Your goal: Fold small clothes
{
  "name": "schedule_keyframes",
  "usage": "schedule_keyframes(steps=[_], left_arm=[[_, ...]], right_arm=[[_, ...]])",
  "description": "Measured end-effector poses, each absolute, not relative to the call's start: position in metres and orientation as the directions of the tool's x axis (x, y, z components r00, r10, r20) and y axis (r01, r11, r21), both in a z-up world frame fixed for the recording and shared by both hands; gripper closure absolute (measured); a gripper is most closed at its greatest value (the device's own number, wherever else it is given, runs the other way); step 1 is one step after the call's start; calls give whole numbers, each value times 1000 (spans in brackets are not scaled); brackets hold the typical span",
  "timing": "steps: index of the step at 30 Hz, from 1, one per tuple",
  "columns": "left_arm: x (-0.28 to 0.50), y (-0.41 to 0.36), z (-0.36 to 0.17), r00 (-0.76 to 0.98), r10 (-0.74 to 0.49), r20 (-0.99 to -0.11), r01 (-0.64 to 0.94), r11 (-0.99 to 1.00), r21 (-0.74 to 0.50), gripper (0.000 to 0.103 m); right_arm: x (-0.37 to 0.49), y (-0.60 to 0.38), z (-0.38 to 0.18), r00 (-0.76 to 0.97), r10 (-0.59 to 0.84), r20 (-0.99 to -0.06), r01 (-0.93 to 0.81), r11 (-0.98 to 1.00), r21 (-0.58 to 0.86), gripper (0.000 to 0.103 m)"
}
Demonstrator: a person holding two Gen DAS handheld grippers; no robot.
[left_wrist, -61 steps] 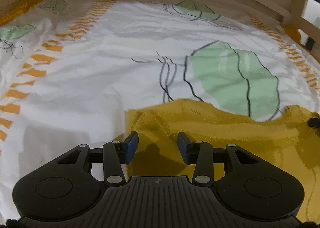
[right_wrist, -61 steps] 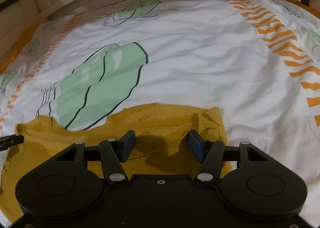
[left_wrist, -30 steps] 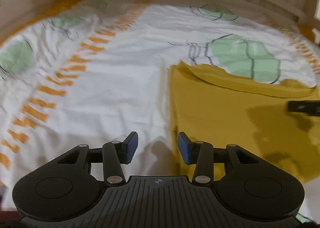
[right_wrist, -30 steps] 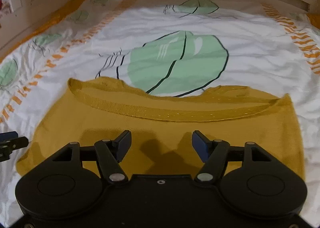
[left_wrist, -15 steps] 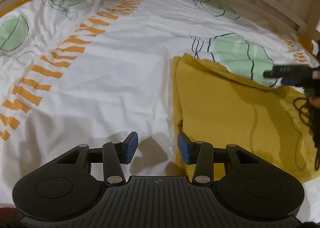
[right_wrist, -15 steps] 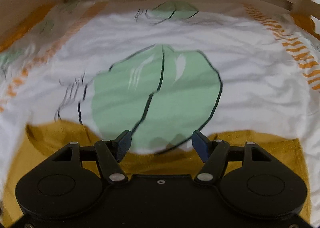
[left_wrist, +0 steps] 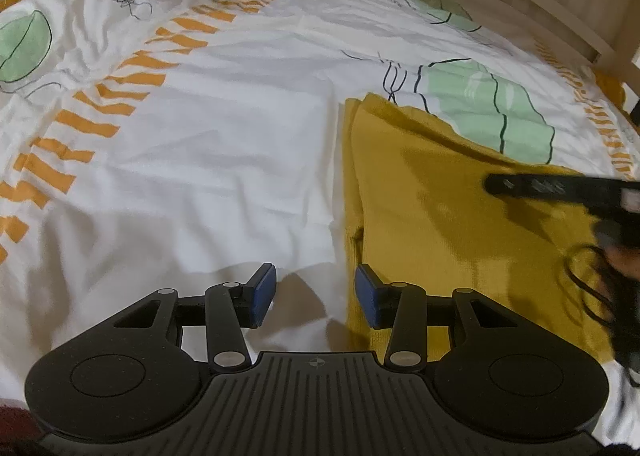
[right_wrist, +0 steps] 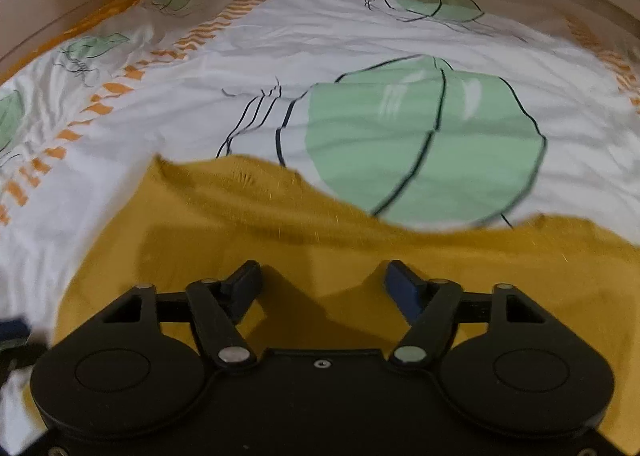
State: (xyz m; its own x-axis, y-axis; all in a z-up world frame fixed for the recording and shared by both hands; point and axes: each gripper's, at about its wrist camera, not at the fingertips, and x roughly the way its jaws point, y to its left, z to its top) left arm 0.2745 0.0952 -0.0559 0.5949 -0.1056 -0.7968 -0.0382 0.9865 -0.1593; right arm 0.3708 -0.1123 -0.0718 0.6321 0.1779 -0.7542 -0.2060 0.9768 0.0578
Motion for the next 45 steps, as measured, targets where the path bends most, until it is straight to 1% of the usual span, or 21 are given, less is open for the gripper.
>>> schedule_keyframes(steps=[2,4,6,8,11,15,18,21,23,25,29,33,36,42,45], left_arm=[[276,97,-56,594,-106,-798,-40,986,-161,61],[277,98,-55,595,-105,-797,-46,985,-164,61],[278,100,-55,596,-104,-796,-51,985,-167,61],[278,102,-55,598,-100,-796,-58,984,-167,61],[277,101,-55,599,-97,-795,-61,984,-165,61],[274,98,-54,599,-100,-794,-54,985,-165,61],[274,96,-54,600,-101,-794,-45,986,-160,61],[274,96,-53,603,-101,-792,-42,987,-157,61],[274,95,-52,606,-95,-790,-42,988,-151,61],[274,94,-52,608,-89,-789,-42,989,-144,61],[273,92,-54,603,-88,-793,-39,990,-139,61],[275,90,-59,593,-70,-802,-40,993,-115,61],[276,88,-65,583,-56,-810,-41,994,-98,60],[276,84,-69,585,-44,-810,-32,996,-77,52],[278,81,-72,582,-43,-812,-24,997,-70,46]], right_arm=[[393,-112,-74,639,175,-749,-175,981,80,25],[408,-120,-75,643,162,-748,-108,987,121,25],[411,-131,-68,669,157,-727,-54,985,163,25],[404,-140,-61,687,155,-710,-42,984,174,25],[385,-144,-58,689,87,-719,-43,996,79,25],[359,-149,-69,669,5,-743,-63,997,-50,25],[342,-153,-76,673,1,-740,-71,995,-63,20],[327,-150,-74,685,-12,-728,-78,993,-90,19],[319,-148,-72,686,-2,-727,-84,993,-82,18],[309,-147,-72,688,7,-726,-92,993,-77,15],[289,-146,-74,702,5,-712,-92,992,-84,13],[274,-145,-78,699,5,-715,-82,994,-73,1],[267,-140,-87,697,-4,-717,-106,988,-109,1],[264,-145,-92,709,15,-705,-77,995,-56,0],[261,-143,-95,724,11,-690,-74,995,-63,0]])
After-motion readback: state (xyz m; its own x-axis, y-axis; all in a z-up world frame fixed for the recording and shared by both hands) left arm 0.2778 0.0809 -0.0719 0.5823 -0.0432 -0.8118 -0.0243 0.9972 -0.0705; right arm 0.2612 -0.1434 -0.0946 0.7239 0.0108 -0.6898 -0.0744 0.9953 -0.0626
